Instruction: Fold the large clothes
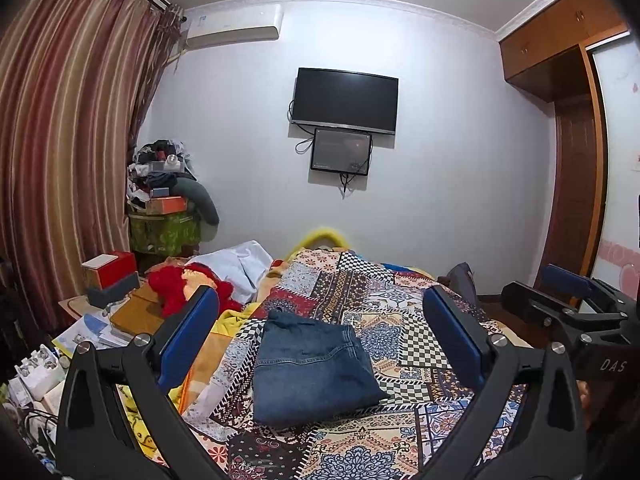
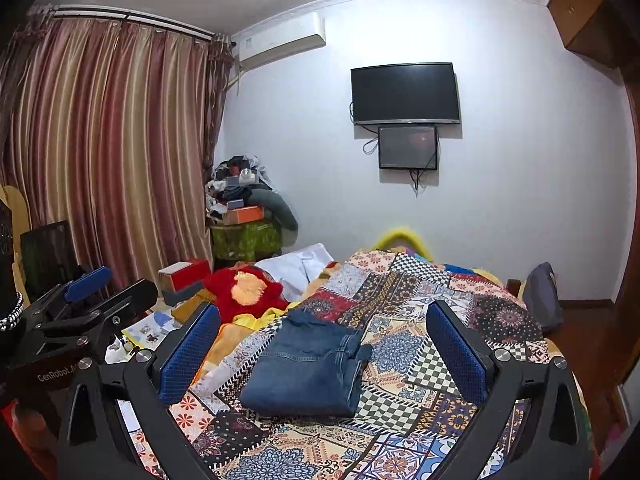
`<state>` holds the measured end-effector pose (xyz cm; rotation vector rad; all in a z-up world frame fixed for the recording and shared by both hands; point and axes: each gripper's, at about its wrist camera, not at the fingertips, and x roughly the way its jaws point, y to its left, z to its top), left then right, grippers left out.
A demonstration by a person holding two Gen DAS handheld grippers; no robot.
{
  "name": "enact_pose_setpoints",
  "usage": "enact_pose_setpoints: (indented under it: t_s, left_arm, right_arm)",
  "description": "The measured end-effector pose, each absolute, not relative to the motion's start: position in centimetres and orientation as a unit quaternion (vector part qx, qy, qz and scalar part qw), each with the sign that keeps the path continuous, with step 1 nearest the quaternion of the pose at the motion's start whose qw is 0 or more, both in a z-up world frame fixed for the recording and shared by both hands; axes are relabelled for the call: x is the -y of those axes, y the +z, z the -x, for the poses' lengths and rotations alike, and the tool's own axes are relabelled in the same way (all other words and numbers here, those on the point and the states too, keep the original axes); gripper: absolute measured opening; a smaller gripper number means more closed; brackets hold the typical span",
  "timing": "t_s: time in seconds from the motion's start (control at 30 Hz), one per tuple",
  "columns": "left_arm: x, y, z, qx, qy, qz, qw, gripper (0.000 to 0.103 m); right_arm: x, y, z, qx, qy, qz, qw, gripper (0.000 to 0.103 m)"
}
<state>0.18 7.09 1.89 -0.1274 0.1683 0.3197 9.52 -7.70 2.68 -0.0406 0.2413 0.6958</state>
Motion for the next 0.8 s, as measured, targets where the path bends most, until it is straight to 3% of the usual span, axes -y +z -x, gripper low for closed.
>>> enact_pose_setpoints:
  t_s: [0.8]
  left_arm:
    - [-7.6, 2.18, -0.13, -0.087, 0.135, 0.072, 0.984, 0.103]
  right_arm:
    - [8.43, 2.55, -10.07, -0.119, 0.338, 0.017, 0.934, 0.103]
